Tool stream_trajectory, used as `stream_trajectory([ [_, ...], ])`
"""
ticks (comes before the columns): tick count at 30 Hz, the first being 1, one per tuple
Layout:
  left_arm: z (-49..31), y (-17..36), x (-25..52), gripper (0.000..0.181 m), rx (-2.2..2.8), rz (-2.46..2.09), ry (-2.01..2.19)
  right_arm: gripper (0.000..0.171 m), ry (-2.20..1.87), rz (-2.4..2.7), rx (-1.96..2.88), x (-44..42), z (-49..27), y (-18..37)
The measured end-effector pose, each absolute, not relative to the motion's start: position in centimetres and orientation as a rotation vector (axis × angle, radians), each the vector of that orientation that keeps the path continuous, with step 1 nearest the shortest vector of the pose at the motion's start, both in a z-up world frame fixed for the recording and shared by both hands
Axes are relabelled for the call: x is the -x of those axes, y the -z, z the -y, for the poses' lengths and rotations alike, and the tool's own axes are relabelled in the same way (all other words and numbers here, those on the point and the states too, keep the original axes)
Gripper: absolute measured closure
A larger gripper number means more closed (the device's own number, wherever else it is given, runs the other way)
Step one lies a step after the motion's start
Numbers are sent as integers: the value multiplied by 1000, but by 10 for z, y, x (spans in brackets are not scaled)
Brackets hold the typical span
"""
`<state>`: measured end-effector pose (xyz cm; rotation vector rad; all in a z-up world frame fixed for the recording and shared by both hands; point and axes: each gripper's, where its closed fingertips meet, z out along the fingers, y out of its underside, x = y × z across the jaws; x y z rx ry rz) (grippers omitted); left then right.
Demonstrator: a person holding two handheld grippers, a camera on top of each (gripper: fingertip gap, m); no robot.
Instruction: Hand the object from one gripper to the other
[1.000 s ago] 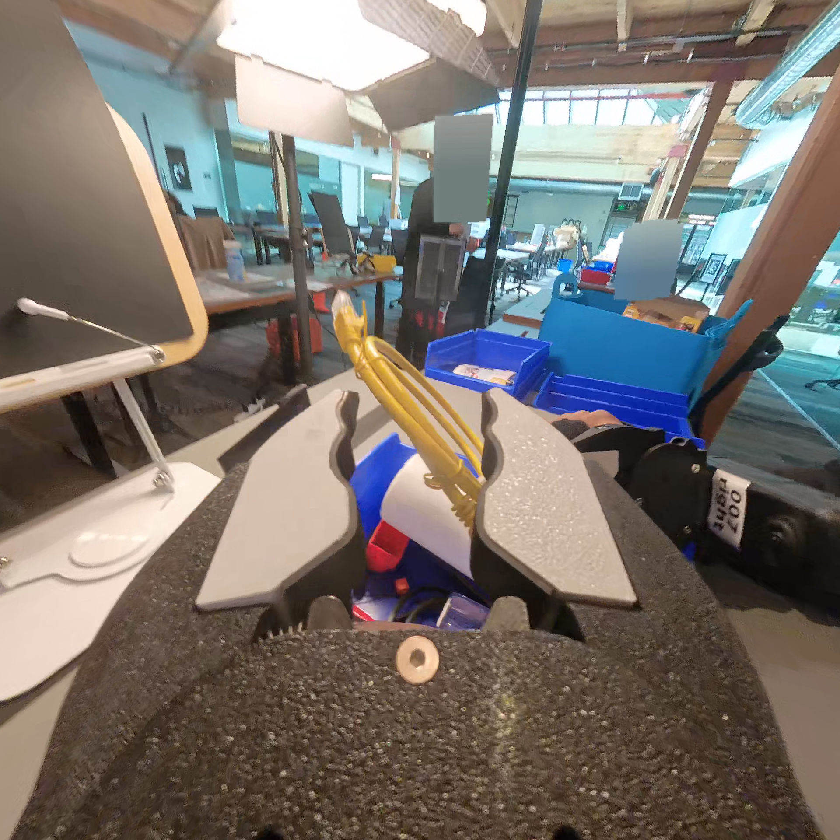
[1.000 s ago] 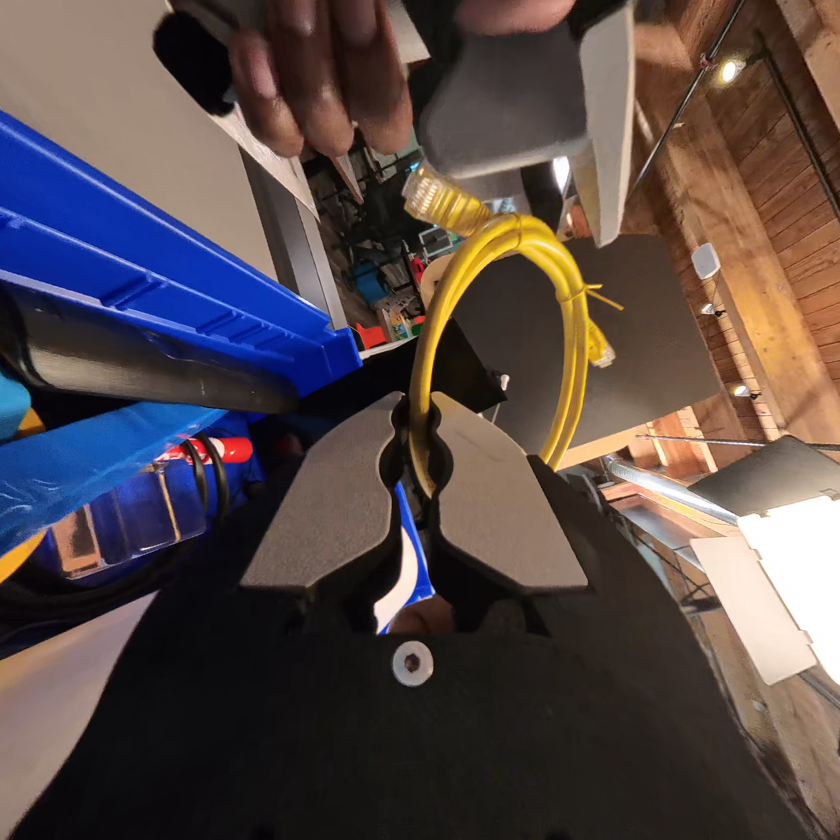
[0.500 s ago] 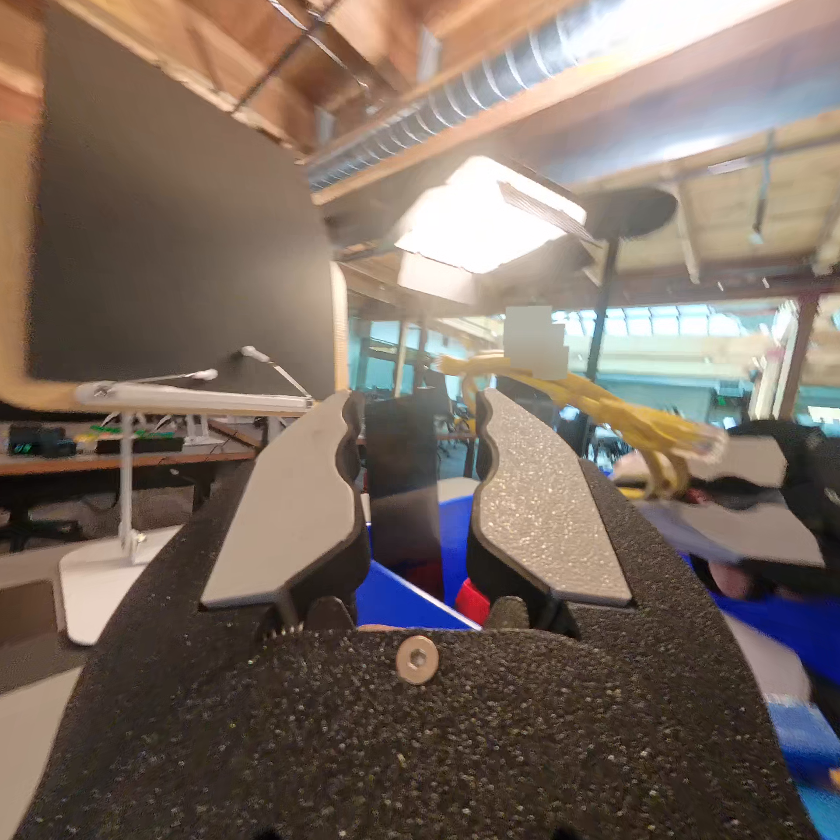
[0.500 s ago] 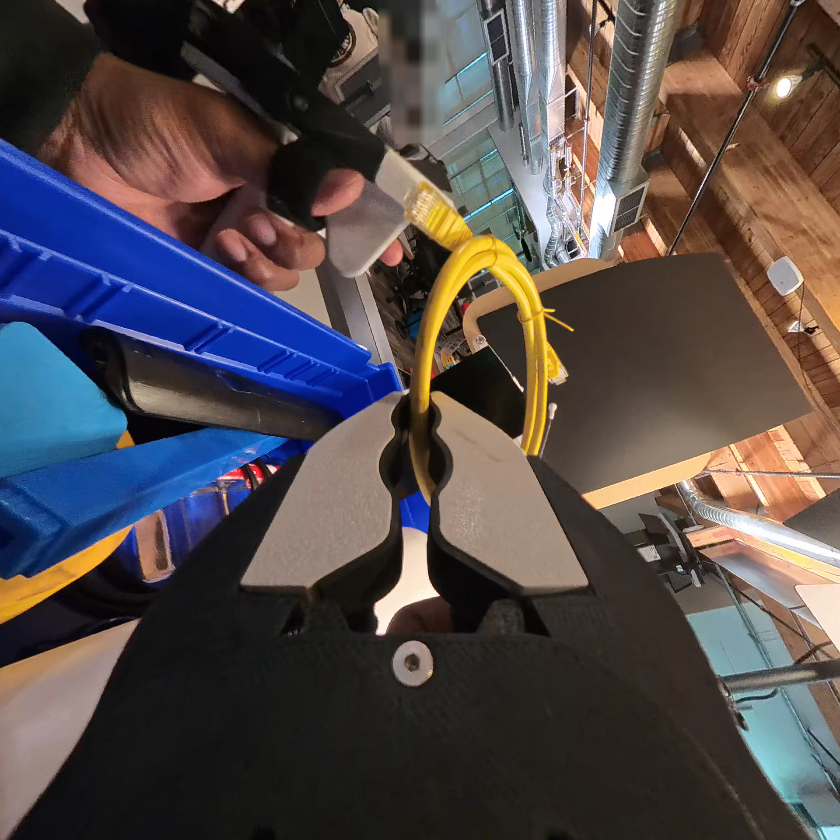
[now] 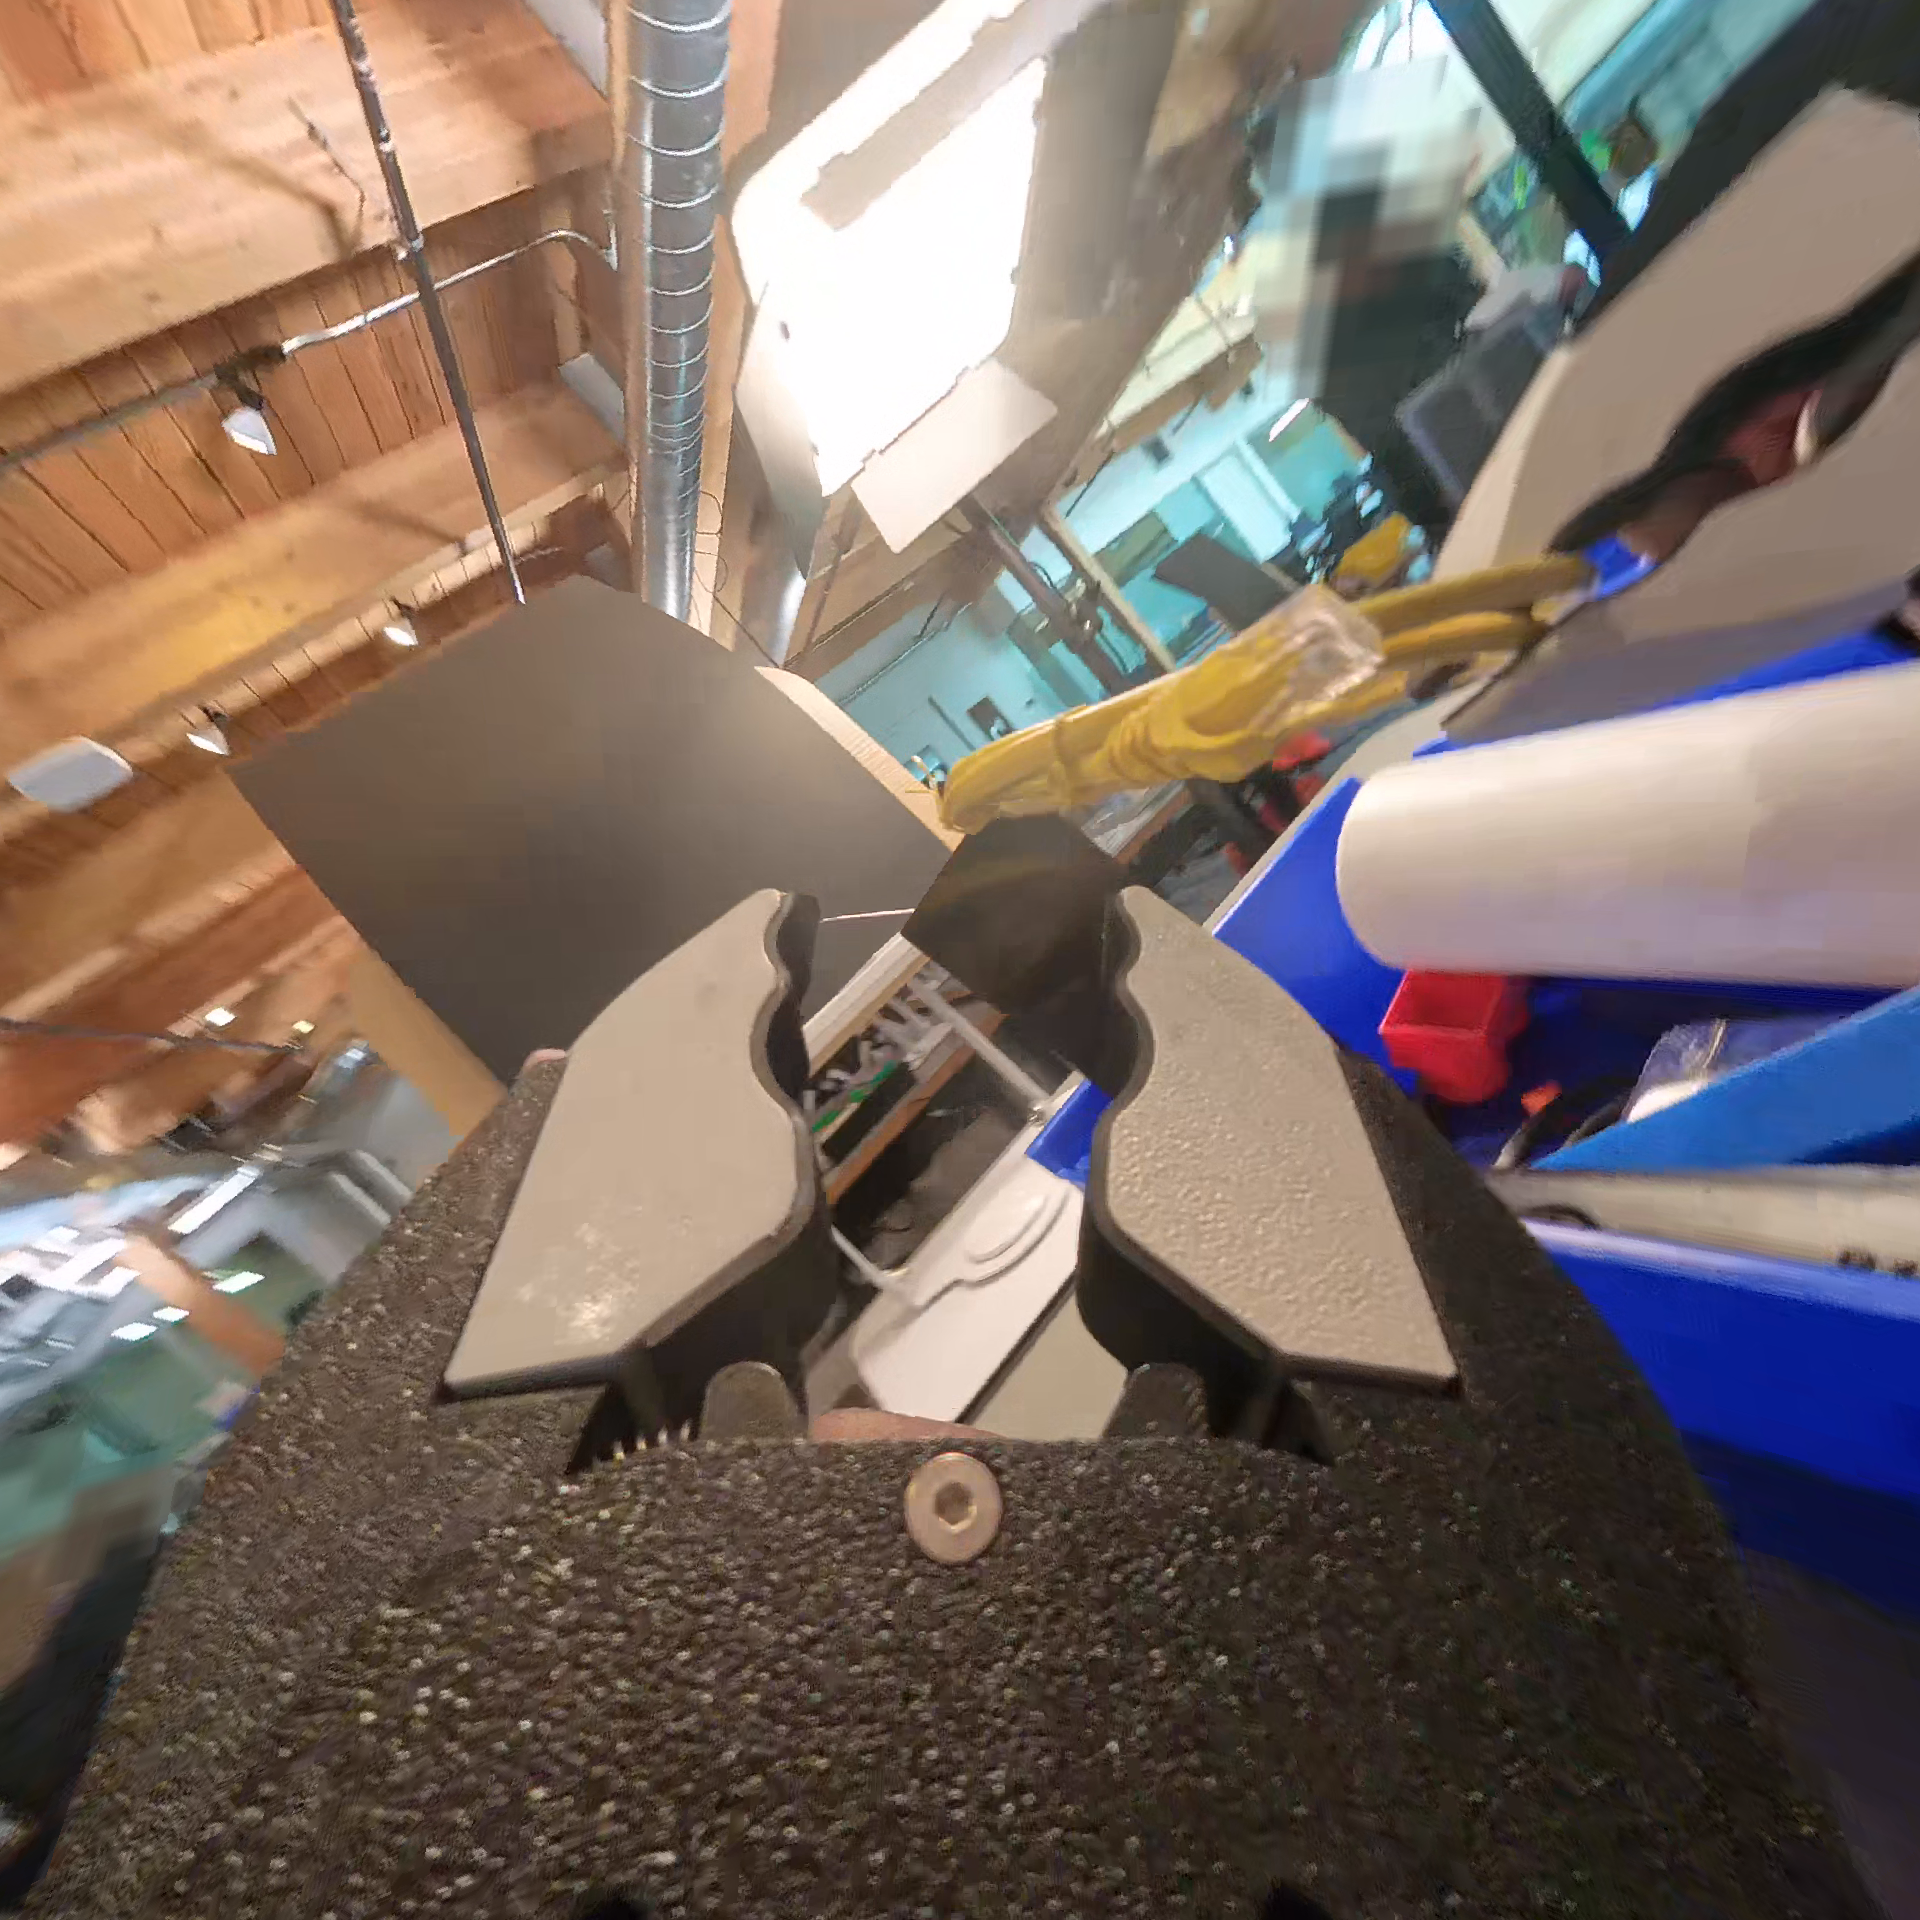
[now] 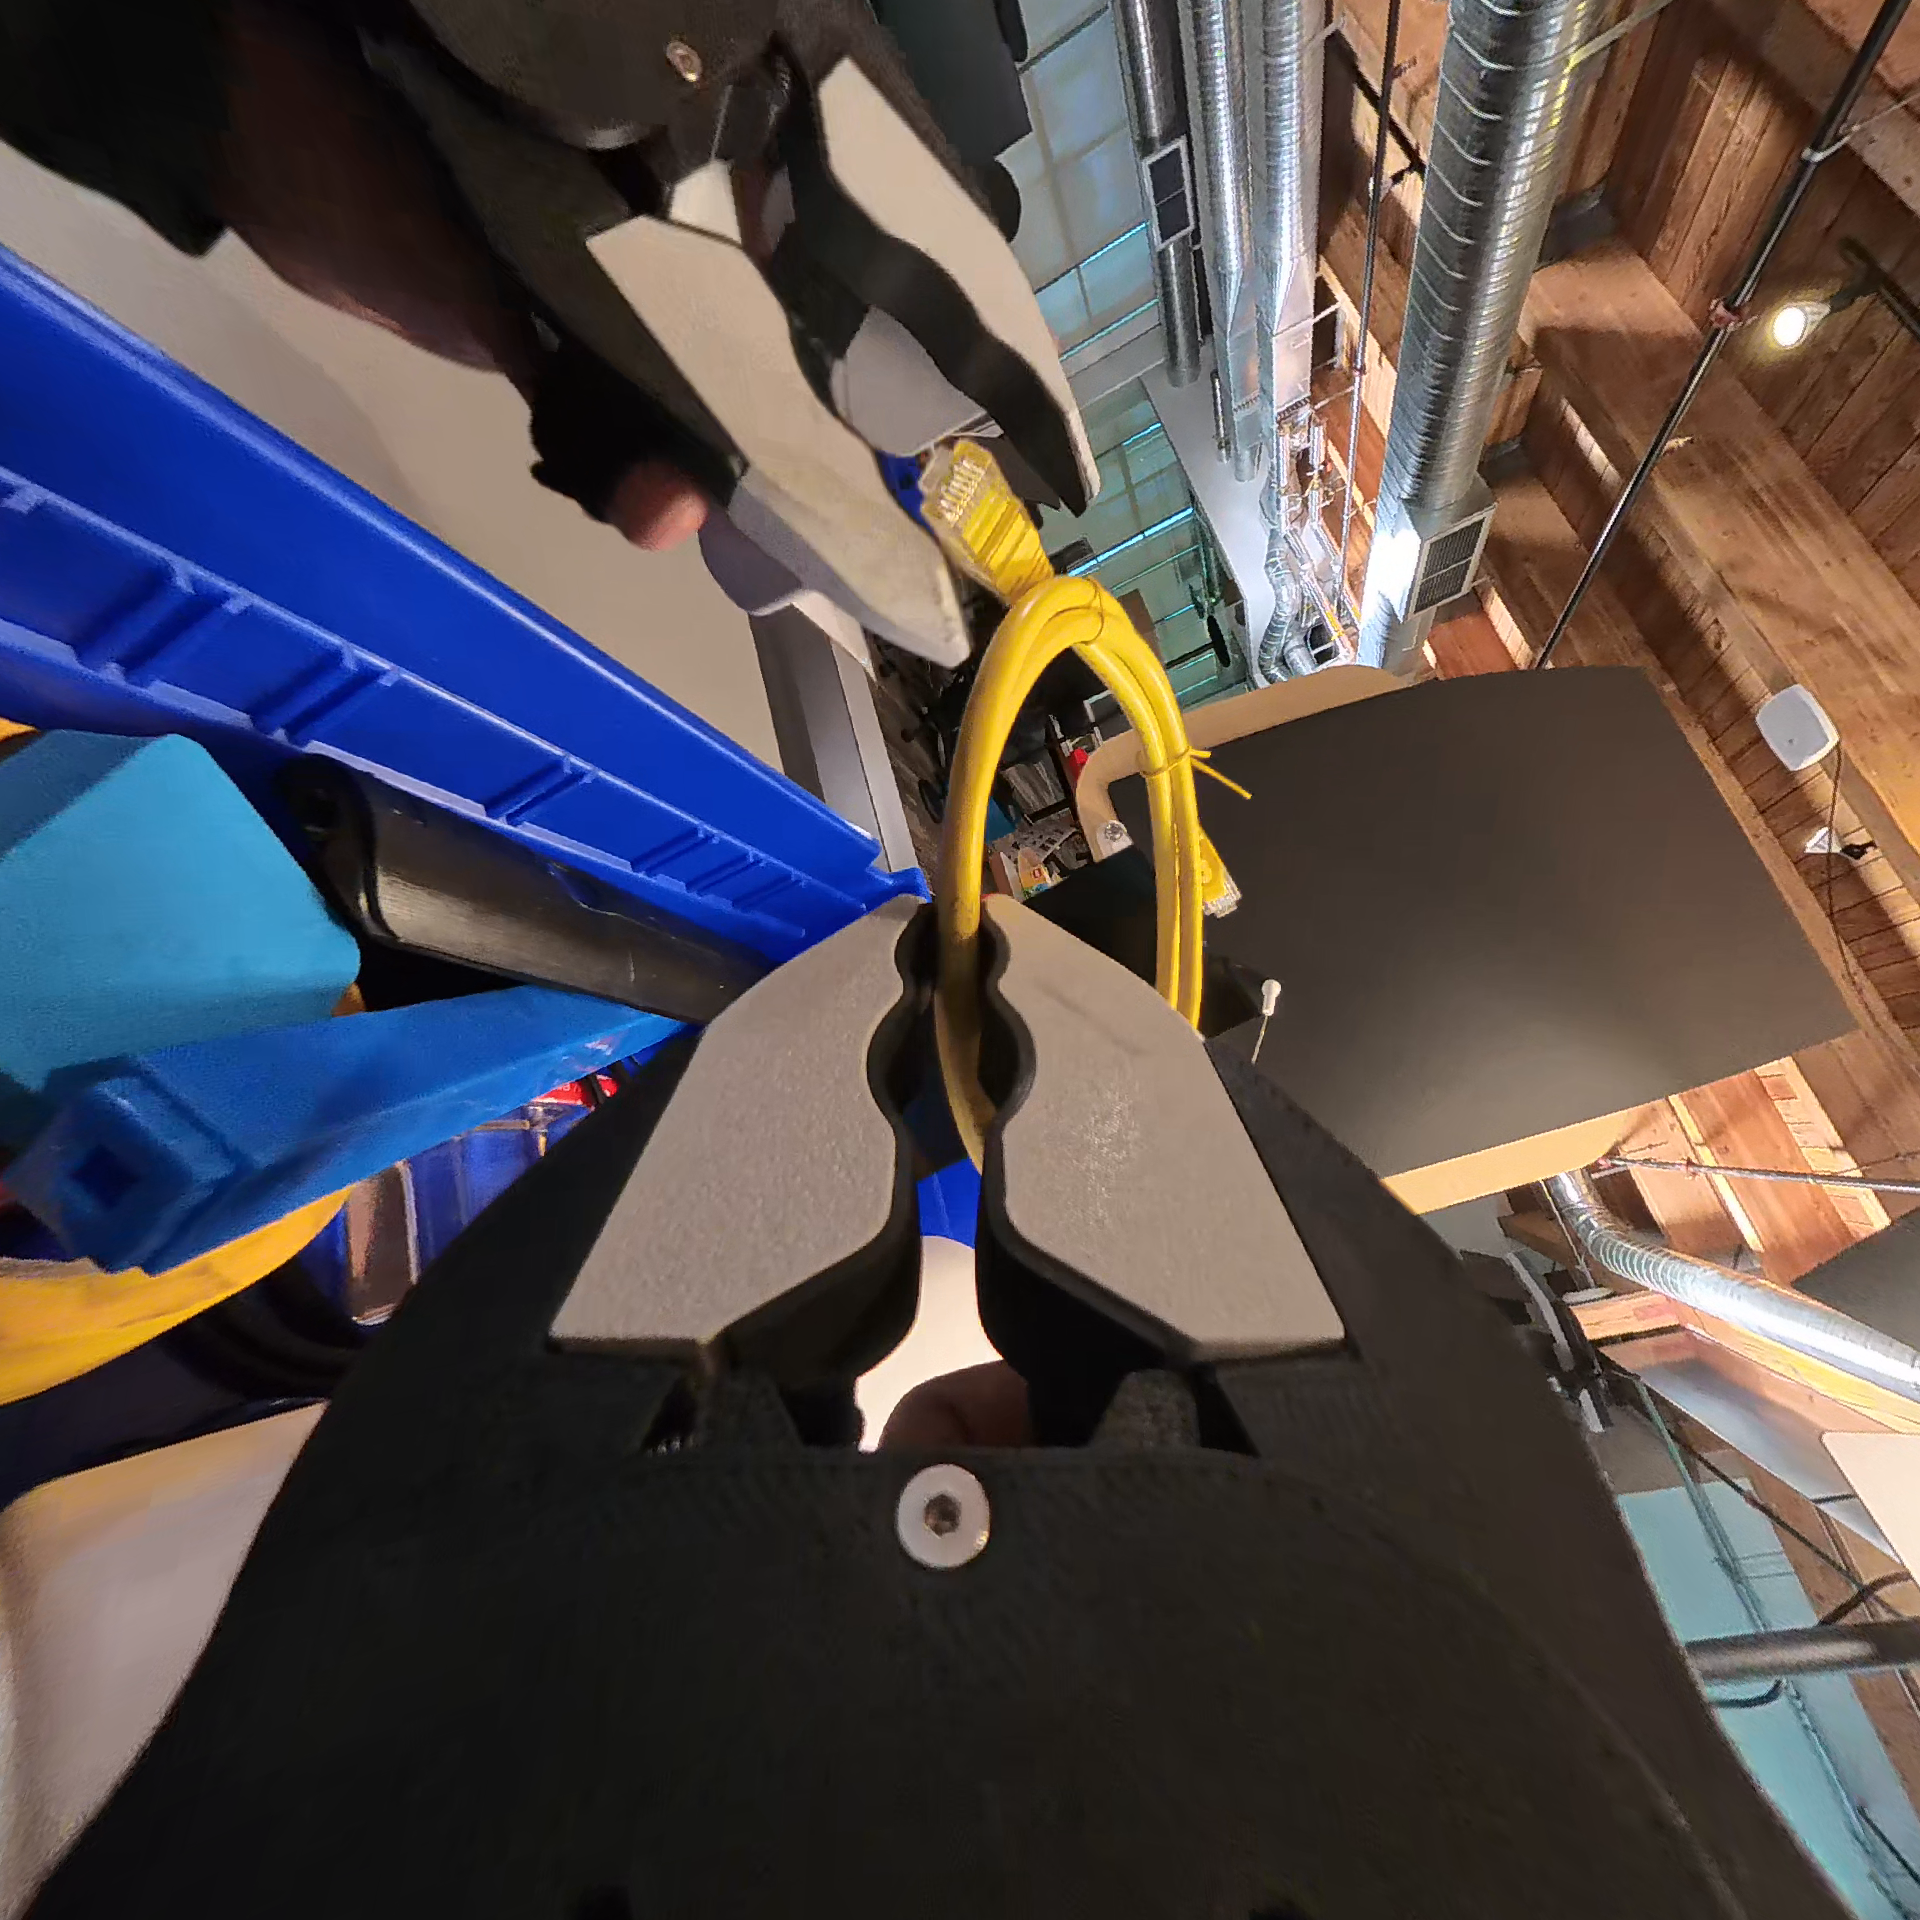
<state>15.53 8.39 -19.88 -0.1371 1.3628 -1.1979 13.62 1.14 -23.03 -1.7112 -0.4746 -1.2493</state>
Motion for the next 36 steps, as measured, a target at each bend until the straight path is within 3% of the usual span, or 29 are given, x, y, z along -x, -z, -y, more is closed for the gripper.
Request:
stream_trajectory([
  [11,-68,222,-157,130,-156,-1343,670,166,1243,659,1744,-121,-18,247],
  [16,-64,232,-157,168,-209,-1351,578,166,1251,684,1700,-114,-19,243],
  [25,-94,220,-176,172,202,-1367,773,143,1419,614,1537,-117,-13,215],
  [36,-130,205,-188,173,978,-1323,1642,135,1475,530,1532,-128,-8,207],
])
